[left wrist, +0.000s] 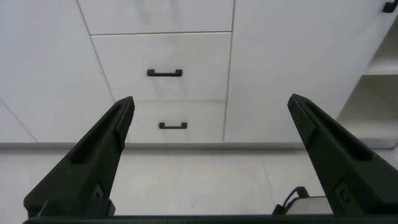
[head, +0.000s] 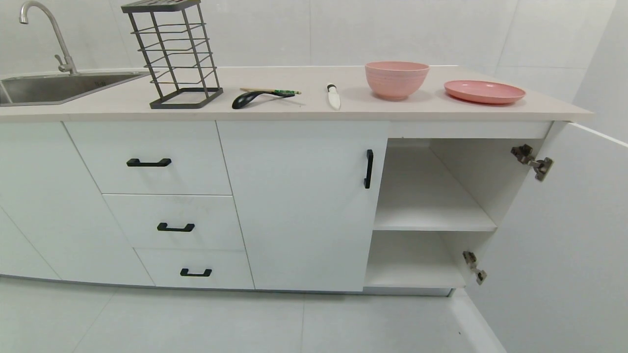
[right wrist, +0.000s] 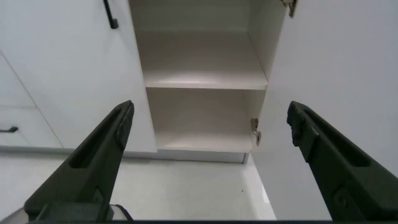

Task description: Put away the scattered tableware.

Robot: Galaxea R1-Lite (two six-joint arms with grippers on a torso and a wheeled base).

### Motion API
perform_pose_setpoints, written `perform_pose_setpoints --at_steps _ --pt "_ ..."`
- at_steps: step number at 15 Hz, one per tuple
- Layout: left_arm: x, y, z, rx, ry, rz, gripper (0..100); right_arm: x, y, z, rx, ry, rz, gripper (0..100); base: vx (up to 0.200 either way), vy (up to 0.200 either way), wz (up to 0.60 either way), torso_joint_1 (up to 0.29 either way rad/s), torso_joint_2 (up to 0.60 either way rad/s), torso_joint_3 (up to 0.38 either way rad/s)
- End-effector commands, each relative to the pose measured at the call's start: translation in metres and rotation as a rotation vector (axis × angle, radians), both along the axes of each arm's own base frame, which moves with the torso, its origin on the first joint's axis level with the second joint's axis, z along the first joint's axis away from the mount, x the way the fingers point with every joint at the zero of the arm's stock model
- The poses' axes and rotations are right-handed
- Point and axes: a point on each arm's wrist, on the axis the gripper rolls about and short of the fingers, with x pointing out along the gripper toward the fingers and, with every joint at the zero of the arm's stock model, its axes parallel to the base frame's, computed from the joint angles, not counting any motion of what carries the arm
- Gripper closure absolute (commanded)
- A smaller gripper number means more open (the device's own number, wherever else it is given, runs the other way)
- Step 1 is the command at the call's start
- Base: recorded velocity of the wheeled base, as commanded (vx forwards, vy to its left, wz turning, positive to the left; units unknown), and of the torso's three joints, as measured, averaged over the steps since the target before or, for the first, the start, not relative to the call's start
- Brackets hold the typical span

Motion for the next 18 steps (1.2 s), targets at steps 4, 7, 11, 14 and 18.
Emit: perform_pose_setpoints --at_steps 4,7,11,14,18 --pt "0.0001 -0.0001 -0.0001 -0.002 0.002 -0.005 0 0.0003 -0.0001 -0.0002 0.009 0.007 -0.009 0 0.000 0.000 0.00 0.000 0.00 0.000" --pt "0.0001 -0.0002 -0.0001 -0.001 0.002 -0.007 0 0.0004 -0.0004 -0.0005 -0.004 0.007 -0.009 0 0.000 0.000 0.00 0.000 0.00 0.000" --pt "0.0001 0.0000 -0.0003 0.001 0.003 0.003 0 0.0003 -0.0001 -0.0002 -0.028 0.001 0.011 0 0.000 0.000 0.00 0.000 0.00 0.000" --pt "0.0001 0.0001 -0.0001 -0.002 0.002 0.004 0 0.0003 -0.0001 -0.0004 -0.022 0.003 0.008 0 0.133 -0.133 0.00 0.000 0.00 0.002" --pt "0.0001 0.0001 -0.0001 -0.002 0.002 0.004 0 0.0002 -0.0002 -0.0001 -0.007 0.004 0.003 0 0.200 -0.200 0.00 0.005 0.00 0.002"
